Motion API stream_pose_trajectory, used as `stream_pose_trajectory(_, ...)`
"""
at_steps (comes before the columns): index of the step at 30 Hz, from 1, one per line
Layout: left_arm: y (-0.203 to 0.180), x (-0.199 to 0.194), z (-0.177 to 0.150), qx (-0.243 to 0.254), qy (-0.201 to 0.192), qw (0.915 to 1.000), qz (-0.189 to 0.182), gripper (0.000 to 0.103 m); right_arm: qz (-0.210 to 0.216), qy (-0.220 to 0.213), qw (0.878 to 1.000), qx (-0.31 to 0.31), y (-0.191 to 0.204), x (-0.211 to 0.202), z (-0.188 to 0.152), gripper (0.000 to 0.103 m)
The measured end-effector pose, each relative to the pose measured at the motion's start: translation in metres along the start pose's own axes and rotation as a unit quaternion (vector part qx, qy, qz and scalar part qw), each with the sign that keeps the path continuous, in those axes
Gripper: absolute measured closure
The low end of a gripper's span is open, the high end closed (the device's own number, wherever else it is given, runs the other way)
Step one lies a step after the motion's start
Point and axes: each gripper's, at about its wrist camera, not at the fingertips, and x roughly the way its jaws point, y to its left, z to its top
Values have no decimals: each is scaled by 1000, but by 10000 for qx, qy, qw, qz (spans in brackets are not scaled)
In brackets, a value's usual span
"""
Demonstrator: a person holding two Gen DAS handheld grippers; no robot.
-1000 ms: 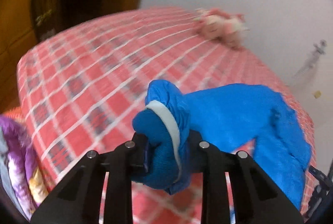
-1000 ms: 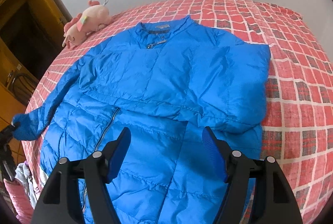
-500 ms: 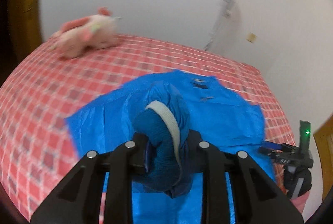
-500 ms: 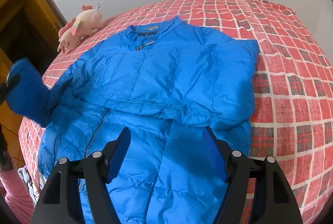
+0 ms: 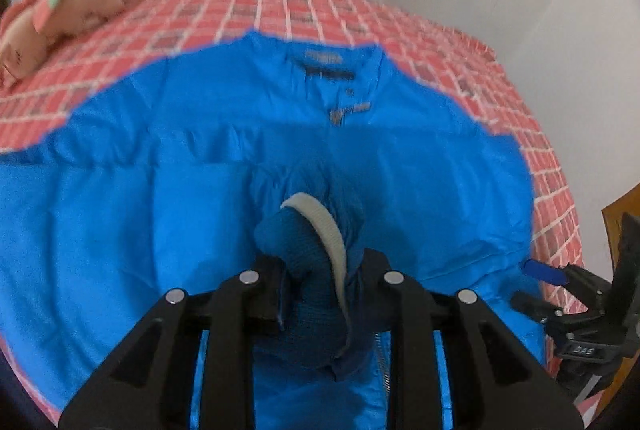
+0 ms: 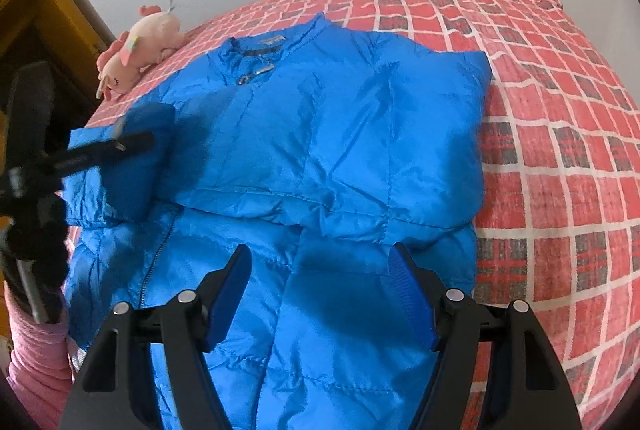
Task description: Fold large clothes
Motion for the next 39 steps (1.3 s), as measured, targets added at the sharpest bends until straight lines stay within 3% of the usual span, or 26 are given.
stream_pose_trajectory(3, -2, -7, -4, 101, -56, 9998, -140, 59, -23, 24, 10000, -6, 0, 3, -1, 32)
stream_pose_trajectory(5, -6, -30, -11, 268, -225, 9982, -488, 38, -48, 7, 10000, -25, 1, 3, -1, 32)
stream_pose_trajectory(7, -7, -52, -18, 482, -492, 9962, -529, 31, -54, -19, 10000, -70, 3, 2, -1, 32)
stream_pose_trajectory(10, 8, -75, -26, 521, -794, 9950, -297, 31, -70, -65, 9998, -152, 9, 0, -1, 32)
stream_pose_trajectory(14, 51, -61, -29, 214, -696, 9964, 422, 32, -57, -64, 9997, -230, 17, 0, 0, 32)
stream_pose_trajectory(16, 72, -37, -29, 1, -358, 9989, 319, 33, -52, -56, 9996, -273, 23, 1, 3, 32)
stream_pose_trajectory(18, 82, -21, -31, -43, -259, 9992, 304, 33, -2, -52, 9995, -318, 30, 0, 6, 32)
stream_pose_trajectory(21, 78, -18, -31, 154, -359, 9983, 432, 33, 254, 47, 9989, -380, 46, 4, 20, 24)
stream_pose_trajectory(28, 89, -49, -32, -182, -685, 9975, 80, 33, 1121, 649, 9911, -304, 78, 64, 69, 20)
stream_pose_trajectory(31, 95, -65, -30, -287, -913, 9954, 83, 33, 1091, 791, 9898, -456, 97, 90, 80, 19)
stream_pose_trajectory(32, 97, -70, -30, -316, -980, 9946, 96, 33, 1062, 731, 9901, -558, 103, 93, 82, 24)
stream_pose_trajectory(33, 98, -72, -29, -330, -1015, 9942, 108, 33, 1077, 714, 9897, -617, 108, 94, 84, 46)
stream_pose_trajectory(36, 105, -80, -29, -430, -1106, 9929, 110, 33, 1229, 690, 9880, -629, 111, 93, 85, 80)
stream_pose_trajectory(39, 106, -89, -28, -448, -1215, 9916, 61, 33, 1165, 425, 9904, -607, 103, 74, 86, 86)
